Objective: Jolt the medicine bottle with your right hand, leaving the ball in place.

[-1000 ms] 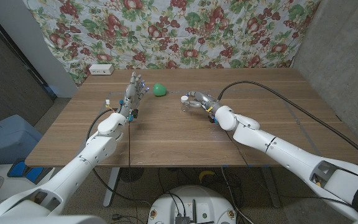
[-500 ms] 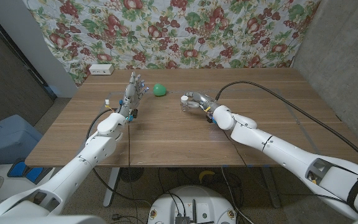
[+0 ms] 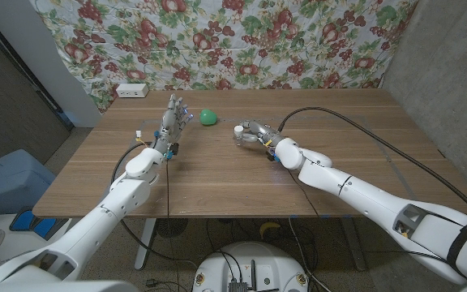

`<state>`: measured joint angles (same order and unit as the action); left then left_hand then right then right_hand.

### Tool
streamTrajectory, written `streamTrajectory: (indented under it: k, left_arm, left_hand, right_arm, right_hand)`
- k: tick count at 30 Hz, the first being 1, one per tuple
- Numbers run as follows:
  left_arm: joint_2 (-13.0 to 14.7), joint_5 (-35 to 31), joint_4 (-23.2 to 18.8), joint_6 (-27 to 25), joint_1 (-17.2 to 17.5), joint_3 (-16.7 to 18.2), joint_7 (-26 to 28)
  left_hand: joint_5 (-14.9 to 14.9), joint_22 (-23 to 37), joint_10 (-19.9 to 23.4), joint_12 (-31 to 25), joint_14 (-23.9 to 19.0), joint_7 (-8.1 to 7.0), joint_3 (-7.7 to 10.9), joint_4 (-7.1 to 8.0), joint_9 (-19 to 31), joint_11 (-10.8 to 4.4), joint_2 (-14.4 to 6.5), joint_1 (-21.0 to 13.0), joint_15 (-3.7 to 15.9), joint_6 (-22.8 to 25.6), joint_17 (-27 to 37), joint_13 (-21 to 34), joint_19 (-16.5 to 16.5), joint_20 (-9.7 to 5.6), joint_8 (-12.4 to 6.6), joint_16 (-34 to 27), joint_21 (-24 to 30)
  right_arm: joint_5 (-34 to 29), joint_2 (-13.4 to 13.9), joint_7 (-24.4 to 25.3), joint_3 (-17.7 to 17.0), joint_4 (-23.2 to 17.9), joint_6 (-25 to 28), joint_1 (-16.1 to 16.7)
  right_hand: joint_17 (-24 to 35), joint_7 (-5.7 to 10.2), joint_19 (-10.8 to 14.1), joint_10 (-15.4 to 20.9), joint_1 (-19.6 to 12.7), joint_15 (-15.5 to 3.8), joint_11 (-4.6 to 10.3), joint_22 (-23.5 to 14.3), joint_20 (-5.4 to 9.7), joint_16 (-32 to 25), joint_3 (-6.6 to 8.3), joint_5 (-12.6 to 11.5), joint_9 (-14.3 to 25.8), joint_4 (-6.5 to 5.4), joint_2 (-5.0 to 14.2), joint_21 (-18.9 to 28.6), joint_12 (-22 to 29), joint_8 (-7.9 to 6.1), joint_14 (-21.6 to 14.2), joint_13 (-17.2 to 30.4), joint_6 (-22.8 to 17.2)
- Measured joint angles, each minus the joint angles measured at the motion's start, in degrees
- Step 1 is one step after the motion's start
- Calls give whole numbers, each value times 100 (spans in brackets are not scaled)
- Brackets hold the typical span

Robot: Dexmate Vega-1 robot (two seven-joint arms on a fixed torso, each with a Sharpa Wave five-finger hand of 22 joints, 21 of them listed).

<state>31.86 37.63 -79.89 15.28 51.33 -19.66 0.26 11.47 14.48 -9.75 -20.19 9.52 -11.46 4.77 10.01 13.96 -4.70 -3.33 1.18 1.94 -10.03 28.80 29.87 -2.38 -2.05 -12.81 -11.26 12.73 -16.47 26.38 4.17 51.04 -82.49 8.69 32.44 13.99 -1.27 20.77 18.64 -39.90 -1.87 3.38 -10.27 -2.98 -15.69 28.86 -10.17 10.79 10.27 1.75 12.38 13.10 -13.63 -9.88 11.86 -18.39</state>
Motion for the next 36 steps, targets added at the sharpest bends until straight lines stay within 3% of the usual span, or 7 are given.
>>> streamTrajectory:
  k: [8, 17, 22, 27, 30, 32, 36]
  left_arm:
    - [14, 11, -28, 0, 26, 12, 11]
    - [38, 31, -67, 0, 61, 33, 27]
    - [76, 46, -111, 0, 119, 76, 29]
    - [84, 59, -112, 7, 130, 91, 23]
    - [87, 64, -110, 12, 132, 96, 12]
    - [88, 69, -105, 17, 132, 99, -2]
    - [90, 81, -84, 23, 132, 101, -18]
  left_hand:
    - [0, 0, 0, 0, 0, 0, 0, 0, 0, 0, 0, 0, 0, 0, 0, 0, 0, 0, 0, 0, 0]
    - [0, 0, 0, 0, 0, 0, 0, 0, 0, 0, 0, 0, 0, 0, 0, 0, 0, 0, 0, 0, 0]
    - [0, 0, 0, 0, 0, 0, 0, 0, 0, 0, 0, 0, 0, 0, 0, 0, 0, 0, 0, 0, 0]
    - [0, 0, 0, 0, 0, 0, 0, 0, 0, 0, 0, 0, 0, 0, 0, 0, 0, 0, 0, 0, 0]
    - [0, 0, 0, 0, 0, 0, 0, 0, 0, 0, 0, 0, 0, 0, 0, 0, 0, 0, 0, 0, 0]
    - [0, 0, 0, 0, 0, 0, 0, 0, 0, 0, 0, 0, 0, 0, 0, 0, 0, 0, 0, 0, 0]
    - [0, 0, 0, 0, 0, 0, 0, 0, 0, 0, 0, 0, 0, 0, 0, 0, 0, 0, 0, 0, 0]
  right_arm:
    - [15, -119, -8, 62, 209, -9, -81]
    - [45, -255, -11, 108, 446, -30, -142]
    - [86, -307, 205, 131, 527, -149, -149]
    - [8, -357, 410, 159, 584, -165, -138]
    - [-70, -376, 562, 173, 600, -166, -125]
    - [-124, -389, 662, 182, 610, -165, -113]
    - [-201, -405, 800, 197, 615, -149, -86]
  right_hand:
    - [33, -50, 63, 158, -124, -54, -48, -1, -19, -23, -48, 0, 0, -1, 34, 0, 47, -57, -62, 29, -127]
    - [143, -9, 261, 821, -392, -39, -17, -4, 73, -254, -148, 0, 50, -63, 120, 38, 295, -257, -372, 170, -758]
    - [266, 45, 453, 1487, -586, -48, 21, -32, 122, -537, -328, 23, 81, -56, 193, 100, 593, -527, -775, 399, -1487]
    - [600, 116, 698, 2482, -871, -66, 235, -43, 227, -1133, -521, 42, 128, -44, 53, 184, 1065, -934, -1390, 834, -2303]
    - [875, 55, 780, 2770, -930, -76, 156, -56, 309, -1484, -633, 20, 148, -42, -7, 229, 1393, -1135, -1683, 1139, -2549]
    - [1073, -62, 820, 2922, -998, -80, 6, -93, 349, -1712, -693, -3, 161, -52, -74, 271, 1650, -1259, -1861, 1358, -2773]
    - [1317, -177, 878, 3124, -1066, -100, -196, -95, 407, -2007, -714, -4, 168, -32, -142, 333, 1994, -1332, -2191, 1613, -2904]
